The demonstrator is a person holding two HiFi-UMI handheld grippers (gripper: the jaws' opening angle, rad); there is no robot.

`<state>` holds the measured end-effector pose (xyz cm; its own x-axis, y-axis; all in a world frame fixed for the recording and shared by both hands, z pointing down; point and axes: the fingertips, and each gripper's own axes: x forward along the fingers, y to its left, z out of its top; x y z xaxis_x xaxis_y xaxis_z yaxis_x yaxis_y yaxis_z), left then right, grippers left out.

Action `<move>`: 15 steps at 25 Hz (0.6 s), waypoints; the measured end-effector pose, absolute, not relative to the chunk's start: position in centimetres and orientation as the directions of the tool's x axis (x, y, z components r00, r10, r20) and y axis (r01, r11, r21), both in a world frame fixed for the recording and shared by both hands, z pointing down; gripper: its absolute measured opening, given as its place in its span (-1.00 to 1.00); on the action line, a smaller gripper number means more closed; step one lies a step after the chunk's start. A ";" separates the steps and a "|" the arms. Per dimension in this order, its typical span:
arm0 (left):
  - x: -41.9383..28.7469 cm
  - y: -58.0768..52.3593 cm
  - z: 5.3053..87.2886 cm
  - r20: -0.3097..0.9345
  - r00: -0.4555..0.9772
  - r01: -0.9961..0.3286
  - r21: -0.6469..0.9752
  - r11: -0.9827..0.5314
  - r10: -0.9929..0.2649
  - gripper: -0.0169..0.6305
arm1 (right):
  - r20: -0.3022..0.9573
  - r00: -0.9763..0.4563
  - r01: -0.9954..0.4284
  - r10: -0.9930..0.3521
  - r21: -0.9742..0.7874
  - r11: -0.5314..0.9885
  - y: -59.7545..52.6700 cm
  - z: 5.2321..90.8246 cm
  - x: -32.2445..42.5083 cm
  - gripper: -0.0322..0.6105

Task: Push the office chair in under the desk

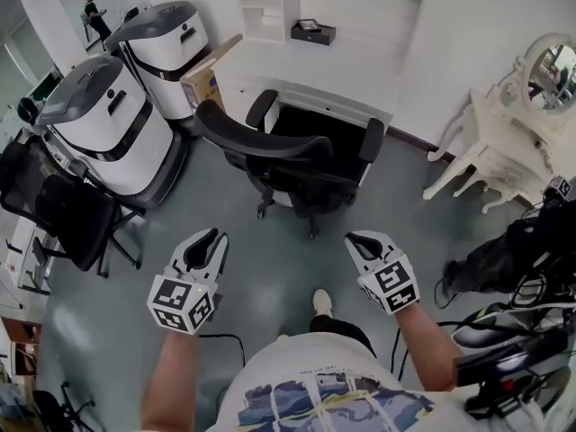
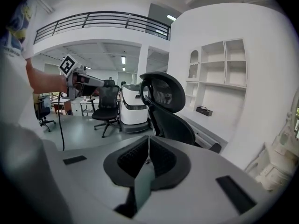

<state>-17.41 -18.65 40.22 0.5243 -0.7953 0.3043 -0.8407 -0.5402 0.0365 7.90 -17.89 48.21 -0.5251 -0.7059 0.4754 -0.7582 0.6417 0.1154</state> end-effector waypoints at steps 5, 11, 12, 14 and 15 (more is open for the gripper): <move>-17.0 -13.5 40.4 0.312 0.572 -0.812 0.085 -0.578 -0.758 -0.87 | 0.469 -0.556 -0.748 -0.686 0.076 0.659 -13.7 47.5 5.8 -0.81; -15.8 -8.2 41.1 0.333 0.640 -0.761 0.148 -0.632 -0.692 -0.91 | 0.471 -0.582 -0.741 -0.663 0.029 0.671 -9.0 47.5 4.2 -0.82; -15.6 -7.3 41.1 0.334 0.652 -0.751 0.158 -0.642 -0.681 -0.91 | 0.473 -0.585 -0.739 -0.659 0.025 0.673 -8.3 47.4 3.9 -0.82; -15.4 -5.8 41.2 0.335 0.673 -0.731 0.170 -0.660 -0.659 -0.91 | 0.474 -0.591 -0.732 -0.653 0.025 0.681 -7.2 47.4 3.2 -0.82; -15.3 -5.2 41.3 0.335 0.681 -0.724 0.173 -0.668 -0.651 -0.91 | 0.474 -0.595 -0.727 -0.649 0.027 0.686 -6.8 47.3 2.9 -0.82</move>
<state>-15.31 -5.24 41.27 0.6810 -0.6511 0.3352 -0.7238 -0.6679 0.1731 2.89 -6.79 47.32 -0.5948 -0.6491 0.4742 -0.7270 0.6861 0.0272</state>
